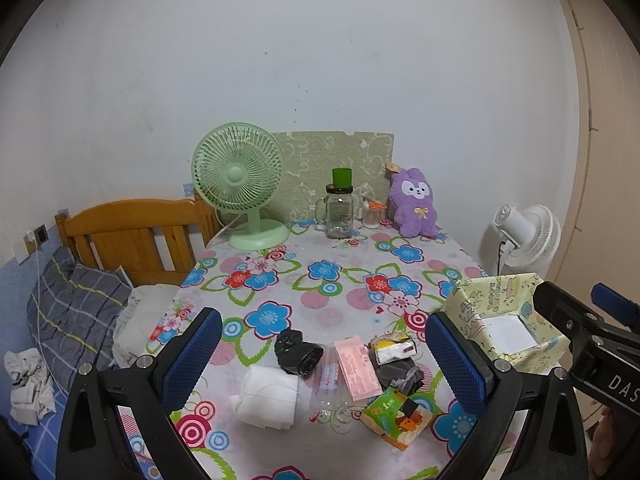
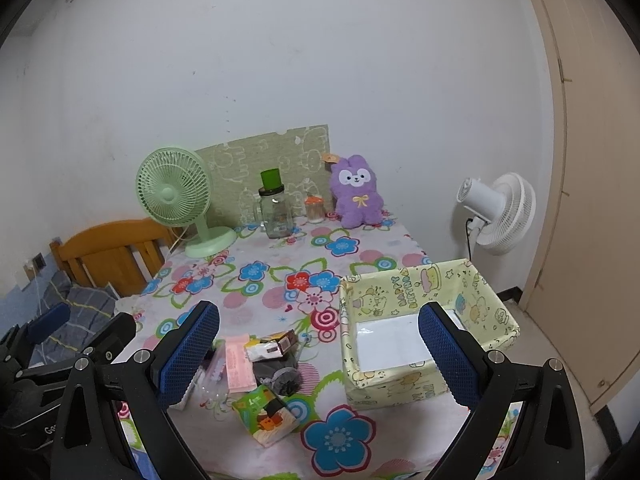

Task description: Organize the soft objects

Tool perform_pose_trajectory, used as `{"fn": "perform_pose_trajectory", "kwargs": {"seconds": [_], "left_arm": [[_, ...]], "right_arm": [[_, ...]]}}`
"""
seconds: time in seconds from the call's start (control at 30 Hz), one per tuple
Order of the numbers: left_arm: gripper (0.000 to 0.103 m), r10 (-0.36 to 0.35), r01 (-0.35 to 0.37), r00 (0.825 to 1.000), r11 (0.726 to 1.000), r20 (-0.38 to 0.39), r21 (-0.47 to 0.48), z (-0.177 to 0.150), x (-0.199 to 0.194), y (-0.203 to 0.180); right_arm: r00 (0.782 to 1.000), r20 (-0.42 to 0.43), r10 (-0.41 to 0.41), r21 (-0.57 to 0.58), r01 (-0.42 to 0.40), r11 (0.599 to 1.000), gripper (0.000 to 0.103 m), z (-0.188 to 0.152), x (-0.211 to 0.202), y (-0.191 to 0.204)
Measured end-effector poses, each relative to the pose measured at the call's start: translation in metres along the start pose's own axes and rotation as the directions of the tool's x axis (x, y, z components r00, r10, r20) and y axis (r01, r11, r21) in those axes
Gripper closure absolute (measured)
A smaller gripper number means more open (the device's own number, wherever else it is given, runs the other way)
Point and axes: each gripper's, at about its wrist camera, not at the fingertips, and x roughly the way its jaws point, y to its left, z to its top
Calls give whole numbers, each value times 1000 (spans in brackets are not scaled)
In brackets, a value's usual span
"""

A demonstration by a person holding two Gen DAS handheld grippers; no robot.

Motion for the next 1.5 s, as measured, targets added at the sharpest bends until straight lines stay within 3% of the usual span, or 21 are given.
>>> {"fn": "perform_pose_trajectory", "kwargs": {"seconds": [0.73, 0.93, 1.5], "left_arm": [[3, -29, 29, 999, 999, -24, -15, -6, 8, 7], [3, -7, 7, 1000, 1000, -30, 5, -9, 15, 7], [5, -61, 62, 990, 998, -127, 1, -30, 63, 17]], "right_arm": [[1000, 1, -11, -26, 11, 1000, 2, 2, 4, 6], [1000, -5, 2, -40, -2, 999, 2, -1, 15, 12], [994, -88, 61, -82, -68, 994, 5, -23, 68, 43]]}}
